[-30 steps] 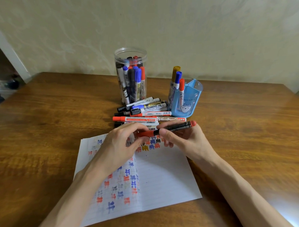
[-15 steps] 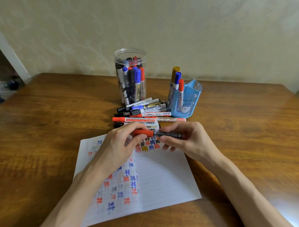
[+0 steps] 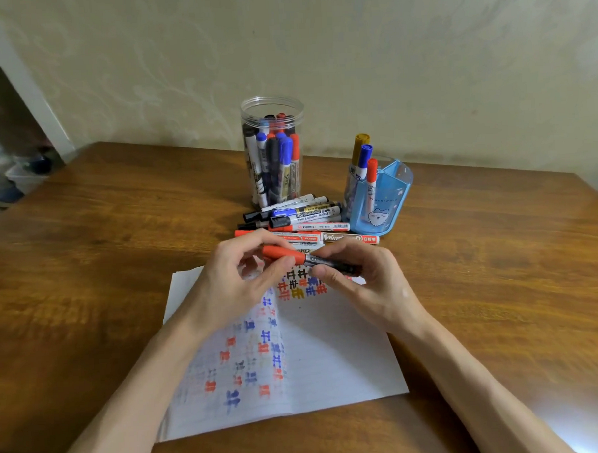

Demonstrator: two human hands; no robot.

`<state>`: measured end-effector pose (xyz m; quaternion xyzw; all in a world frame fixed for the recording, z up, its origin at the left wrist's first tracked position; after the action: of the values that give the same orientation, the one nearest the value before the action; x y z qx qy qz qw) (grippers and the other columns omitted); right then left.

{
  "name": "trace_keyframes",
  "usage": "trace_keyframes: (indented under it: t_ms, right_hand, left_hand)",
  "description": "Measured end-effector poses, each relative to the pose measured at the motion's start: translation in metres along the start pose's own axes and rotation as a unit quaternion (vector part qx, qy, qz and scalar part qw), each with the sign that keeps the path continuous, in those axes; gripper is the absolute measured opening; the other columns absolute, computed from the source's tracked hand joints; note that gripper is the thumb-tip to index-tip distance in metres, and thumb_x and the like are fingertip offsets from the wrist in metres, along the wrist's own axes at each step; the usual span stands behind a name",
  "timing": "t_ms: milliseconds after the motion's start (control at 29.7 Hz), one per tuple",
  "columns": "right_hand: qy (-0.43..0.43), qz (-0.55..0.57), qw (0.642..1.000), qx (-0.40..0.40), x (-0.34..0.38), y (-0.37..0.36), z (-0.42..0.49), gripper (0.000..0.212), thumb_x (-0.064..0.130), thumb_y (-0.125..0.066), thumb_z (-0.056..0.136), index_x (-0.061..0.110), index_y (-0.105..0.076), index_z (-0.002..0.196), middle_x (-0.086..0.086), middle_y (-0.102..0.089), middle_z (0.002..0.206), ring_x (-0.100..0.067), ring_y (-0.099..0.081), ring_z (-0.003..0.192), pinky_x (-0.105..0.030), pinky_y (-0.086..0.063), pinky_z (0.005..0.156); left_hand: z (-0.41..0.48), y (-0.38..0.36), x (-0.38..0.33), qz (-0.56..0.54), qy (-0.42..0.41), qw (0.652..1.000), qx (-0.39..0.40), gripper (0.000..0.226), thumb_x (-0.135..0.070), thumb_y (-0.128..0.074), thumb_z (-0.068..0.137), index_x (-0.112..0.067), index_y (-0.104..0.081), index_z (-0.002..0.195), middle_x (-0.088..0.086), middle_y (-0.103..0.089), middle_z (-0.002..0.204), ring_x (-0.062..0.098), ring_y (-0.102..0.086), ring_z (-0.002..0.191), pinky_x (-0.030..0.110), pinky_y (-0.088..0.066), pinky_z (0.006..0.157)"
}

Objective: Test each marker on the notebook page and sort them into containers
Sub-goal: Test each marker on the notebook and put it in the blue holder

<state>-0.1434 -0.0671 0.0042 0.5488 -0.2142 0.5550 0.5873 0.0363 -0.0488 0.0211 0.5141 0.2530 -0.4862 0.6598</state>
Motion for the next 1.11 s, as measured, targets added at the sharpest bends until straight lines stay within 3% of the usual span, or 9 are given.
trace_keyframes:
  t_ms: [101,202,303,403,572,740,841,941,1110]
  right_hand:
    - [0.019,-0.035,0.997,0.064,0.017,-0.029,0.003,0.023,0.030,-0.078,0.094,0.016,-0.078,0.113,0.010,-0.078,0.108,-0.008,-0.073,0.100,-0.027,-0.057,0.086]
    - [0.038,-0.042,0.989,0.140,0.042,-0.065,0.008,0.027,0.032,-0.073,0.099,0.019,-0.077,0.122,0.016,-0.076,0.115,-0.001,-0.070,0.106,-0.019,-0.056,0.089]
    - [0.067,-0.043,0.975,0.208,0.069,-0.100,0.013,0.030,0.019,-0.072,0.098,0.021,-0.073,0.128,0.021,-0.071,0.122,0.002,-0.068,0.110,-0.019,-0.056,0.093]
    - [0.100,-0.023,0.957,0.270,0.095,-0.143,0.012,0.040,0.010,-0.069,0.093,0.021,-0.071,0.132,0.013,-0.072,0.126,-0.005,-0.069,0.114,-0.032,-0.057,0.101]
    - [0.155,-0.001,0.929,0.336,0.138,-0.220,0.000,0.039,0.003,-0.066,0.094,0.019,-0.071,0.129,0.014,-0.073,0.123,-0.004,-0.069,0.113,-0.033,-0.056,0.102]
    - [0.176,0.064,0.918,0.351,0.166,-0.265,-0.007,0.036,0.001,-0.065,0.090,0.021,-0.074,0.119,0.005,-0.076,0.120,-0.010,-0.074,0.107,-0.028,-0.057,0.102]
    - [0.181,0.072,0.915,0.354,0.167,-0.272,-0.010,0.039,-0.011,-0.065,0.093,0.017,-0.074,0.119,0.004,-0.076,0.121,-0.011,-0.074,0.109,-0.028,-0.056,0.103]
    - [0.177,0.071,0.923,0.335,0.160,-0.258,-0.006,0.036,-0.011,-0.066,0.094,0.015,-0.075,0.118,0.007,-0.077,0.118,-0.009,-0.075,0.108,-0.024,-0.056,0.100]
    - [0.135,0.069,0.951,0.271,0.136,-0.212,0.007,0.033,-0.006,-0.065,0.097,0.023,-0.076,0.108,0.011,-0.079,0.110,-0.009,-0.077,0.100,-0.019,-0.057,0.093]
  left_hand:
    - [-0.006,0.021,-0.017,-0.035,-0.002,0.999,-0.027,0.013,-0.030,-0.075,0.092,-0.019,-0.072,0.099,-0.006,-0.073,0.093,0.016,-0.069,0.089,0.034,-0.056,0.074]
    - [-0.025,0.052,-0.032,-0.035,-0.016,0.998,-0.059,0.013,-0.026,-0.074,0.092,-0.015,-0.071,0.098,-0.005,-0.074,0.093,0.019,-0.071,0.091,0.029,-0.059,0.076]
    - [-0.060,0.096,-0.040,0.011,-0.021,0.995,-0.096,0.012,-0.025,-0.073,0.092,-0.014,-0.072,0.098,-0.005,-0.073,0.093,0.023,-0.070,0.094,0.028,-0.059,0.077]
    - [-0.110,0.143,-0.041,0.060,0.006,0.990,-0.131,0.016,-0.031,-0.072,0.092,-0.017,-0.072,0.099,-0.003,-0.074,0.095,0.028,-0.070,0.097,0.033,-0.059,0.080]
    - [-0.211,0.194,-0.032,0.117,0.079,0.974,-0.177,0.014,-0.031,-0.073,0.093,-0.018,-0.072,0.099,0.002,-0.073,0.095,0.027,-0.070,0.094,0.043,-0.058,0.079]
    - [-0.282,0.203,-0.022,0.128,0.128,0.962,-0.205,0.003,-0.014,-0.074,0.093,-0.014,-0.073,0.095,0.002,-0.072,0.089,0.027,-0.066,0.084,0.058,-0.049,0.075]
    - [-0.308,0.201,-0.012,0.136,0.142,0.961,-0.195,0.017,-0.013,-0.075,0.091,-0.018,-0.072,0.107,0.000,-0.072,0.100,0.025,-0.066,0.096,0.054,-0.047,0.081]
    - [-0.316,0.201,-0.006,0.132,0.139,0.961,-0.201,0.032,-0.011,-0.069,0.087,-0.019,-0.069,0.118,-0.002,-0.069,0.112,0.026,-0.063,0.104,0.049,-0.046,0.082]
    - [-0.282,0.194,-0.004,0.098,0.120,0.967,-0.205,0.027,-0.009,-0.062,0.091,-0.018,-0.070,0.115,-0.002,-0.070,0.110,0.025,-0.063,0.102,0.045,-0.049,0.080]
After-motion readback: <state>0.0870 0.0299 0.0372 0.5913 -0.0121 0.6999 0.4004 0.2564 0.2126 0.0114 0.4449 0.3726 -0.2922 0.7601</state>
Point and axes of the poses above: each hand's wrist, its own z-axis towards the middle knuckle, its own y-axis out of the back of the hand, x = y × z, the point moved 10 cm from there along z, towards the middle knuckle
